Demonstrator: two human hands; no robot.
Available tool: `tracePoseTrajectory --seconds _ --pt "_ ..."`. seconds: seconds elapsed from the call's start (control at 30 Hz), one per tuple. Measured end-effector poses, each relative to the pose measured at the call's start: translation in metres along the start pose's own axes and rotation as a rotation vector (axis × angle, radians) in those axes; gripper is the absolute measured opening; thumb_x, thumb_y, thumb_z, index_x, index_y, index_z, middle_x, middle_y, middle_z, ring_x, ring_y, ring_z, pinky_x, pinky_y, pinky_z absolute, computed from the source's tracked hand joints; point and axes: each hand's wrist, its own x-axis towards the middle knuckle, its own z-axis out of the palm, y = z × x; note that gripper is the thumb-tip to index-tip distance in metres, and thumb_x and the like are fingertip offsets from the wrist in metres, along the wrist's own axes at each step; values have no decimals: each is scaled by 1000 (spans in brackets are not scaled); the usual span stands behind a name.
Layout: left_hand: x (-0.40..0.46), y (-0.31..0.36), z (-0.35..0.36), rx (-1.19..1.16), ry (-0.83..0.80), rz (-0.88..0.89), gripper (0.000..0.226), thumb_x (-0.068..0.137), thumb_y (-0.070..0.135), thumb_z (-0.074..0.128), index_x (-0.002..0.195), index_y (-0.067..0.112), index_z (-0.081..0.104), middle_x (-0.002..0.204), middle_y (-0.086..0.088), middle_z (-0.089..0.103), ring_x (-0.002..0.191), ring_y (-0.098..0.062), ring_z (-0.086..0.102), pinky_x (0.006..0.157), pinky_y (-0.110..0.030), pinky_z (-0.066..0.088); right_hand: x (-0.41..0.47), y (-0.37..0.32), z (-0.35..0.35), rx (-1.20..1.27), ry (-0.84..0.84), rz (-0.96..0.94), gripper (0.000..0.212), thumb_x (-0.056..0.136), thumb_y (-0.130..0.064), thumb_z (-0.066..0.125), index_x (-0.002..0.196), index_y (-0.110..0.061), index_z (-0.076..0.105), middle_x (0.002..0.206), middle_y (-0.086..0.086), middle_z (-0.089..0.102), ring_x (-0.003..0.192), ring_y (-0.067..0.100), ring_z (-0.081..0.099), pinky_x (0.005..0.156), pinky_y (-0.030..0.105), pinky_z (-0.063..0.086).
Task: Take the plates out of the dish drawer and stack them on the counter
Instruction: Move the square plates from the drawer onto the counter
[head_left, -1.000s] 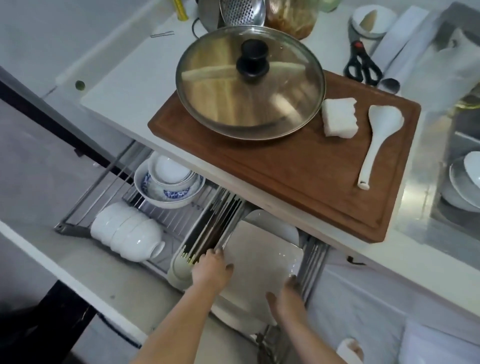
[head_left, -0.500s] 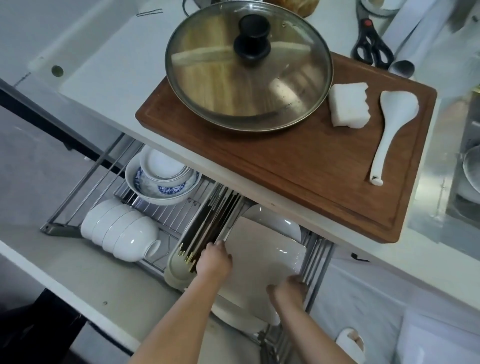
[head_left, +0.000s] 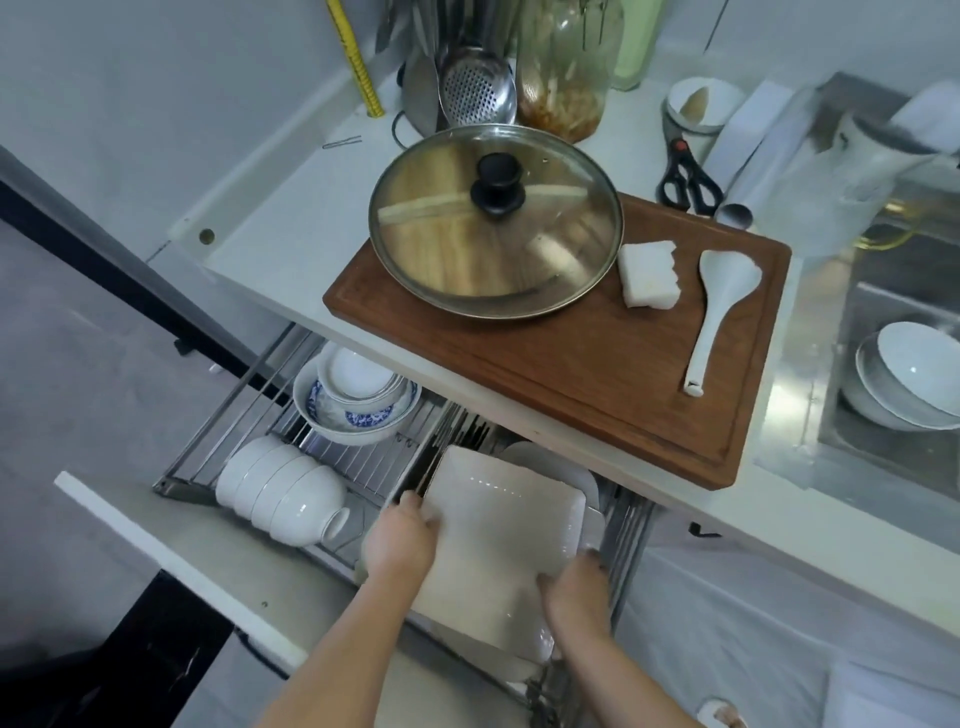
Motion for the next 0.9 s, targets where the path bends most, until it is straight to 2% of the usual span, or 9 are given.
tracePoseTrajectory --seconds 0.17,0.3,0.37,0.43,0.5,0.57,0.7,0.8,0.9 --pt "-22 -13 -50 36 98 20 28 98 20 41 124 13 48 121 -10 58 108 -29 59 82 -40 47 -36 -20 -23 101 3 -144 25 87 -1 49 111 -5 49 111 13 59 102 30 60 84 38 52" --pt "-43 -27 -95 61 157 33 22 95 17 43 114 10 51 114 -9 63 104 -28 61 83 -41 50 -63 -42 -36 179 -6 -280 23 81 -1 42 93 -13 57 94 3 64 86 21 61 78 38 53" --pt "-55 -32 -118 60 201 15 21 94 16 44 112 12 54 106 -6 64 95 -26 62 79 -40 51 -77 -55 -43 191 -22 -330 16 83 -2 45 92 -13 52 92 1 60 81 17 56 74 32 48" --pt "-68 -34 -142 69 254 -29 21 92 16 44 110 17 55 98 -2 62 85 -21 57 71 -36 49 -91 -68 -51 195 -28 -378 17 84 0 46 97 -11 47 94 3 56 85 20 56 74 32 46" --pt "-80 -34 -164 49 293 -70 20 90 16 41 104 21 55 101 -2 62 87 -21 57 74 -35 50 -105 -80 -60 225 -30 -410 19 85 1 46 103 -7 47 99 9 56 93 27 58 78 33 48" --pt "-89 -31 -183 48 324 -54 19 90 14 40 103 19 54 105 -3 63 93 -24 59 77 -35 50 -118 -91 -71 203 -28 -442 18 85 2 43 101 -4 48 101 13 56 93 27 57 74 31 43" --pt "-107 -10 -220 77 410 0 22 92 11 39 106 16 55 107 -2 63 89 -20 55 71 -32 43 -133 -109 -107 224 -17 -529 22 85 1 40 102 -3 52 100 10 59 91 25 57 70 28 41" --pt "-118 20 -239 49 443 57 21 91 11 39 105 16 55 106 -3 62 87 -20 54 71 -31 43 -137 -115 -146 196 83 -540 20 88 -1 41 105 -5 49 106 9 55 95 26 57 73 35 47" --pt "-127 60 -246 18 461 142 21 92 13 41 108 14 55 108 -5 62 96 -24 58 72 -31 43 -130 -114 -188 173 183 -547 19 91 -5 43 108 -7 49 109 8 56 95 25 58 76 36 50"
